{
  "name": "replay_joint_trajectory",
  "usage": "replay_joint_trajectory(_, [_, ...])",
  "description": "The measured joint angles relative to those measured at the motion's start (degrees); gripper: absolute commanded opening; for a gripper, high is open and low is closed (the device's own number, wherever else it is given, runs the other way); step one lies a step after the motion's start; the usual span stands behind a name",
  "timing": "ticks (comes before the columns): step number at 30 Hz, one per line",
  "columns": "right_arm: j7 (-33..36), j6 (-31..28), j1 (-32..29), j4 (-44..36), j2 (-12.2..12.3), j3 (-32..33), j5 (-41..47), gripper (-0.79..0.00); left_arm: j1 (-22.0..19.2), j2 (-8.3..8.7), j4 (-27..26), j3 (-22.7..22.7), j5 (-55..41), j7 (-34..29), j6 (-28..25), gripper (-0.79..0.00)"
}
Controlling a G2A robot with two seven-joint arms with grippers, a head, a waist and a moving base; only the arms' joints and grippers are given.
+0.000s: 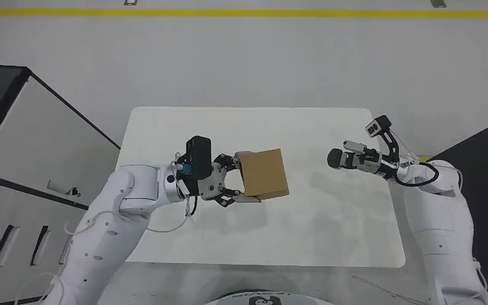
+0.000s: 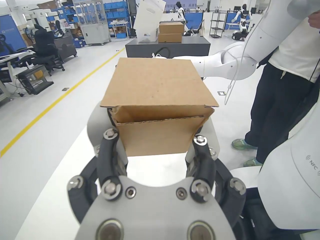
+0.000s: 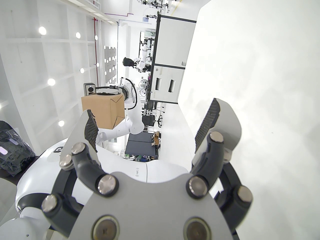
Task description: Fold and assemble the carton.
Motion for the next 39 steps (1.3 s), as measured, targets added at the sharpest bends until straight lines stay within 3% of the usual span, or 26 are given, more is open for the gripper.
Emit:
replay_joint_trajectory(6, [0.0,0.0,0.0,0.0,0.0,0.0,0.0,0.0,-5.8,0.76,6.0,4.4,4.2,2.1,0.0,-0.785])
replay_joint_trajectory(16, [0.0,0.0,0.0,0.0,0.0,0.0,0.0,0.0,-16.3,3.44,18.2,13.2,9.4,13.3,0.0,-0.785])
replay_joint_trajectory(39, [0.0,0.0,0.0,0.0,0.0,0.0,0.0,0.0,-15.7,3.2,18.7,13.5,12.0,13.7,0.7,-0.785])
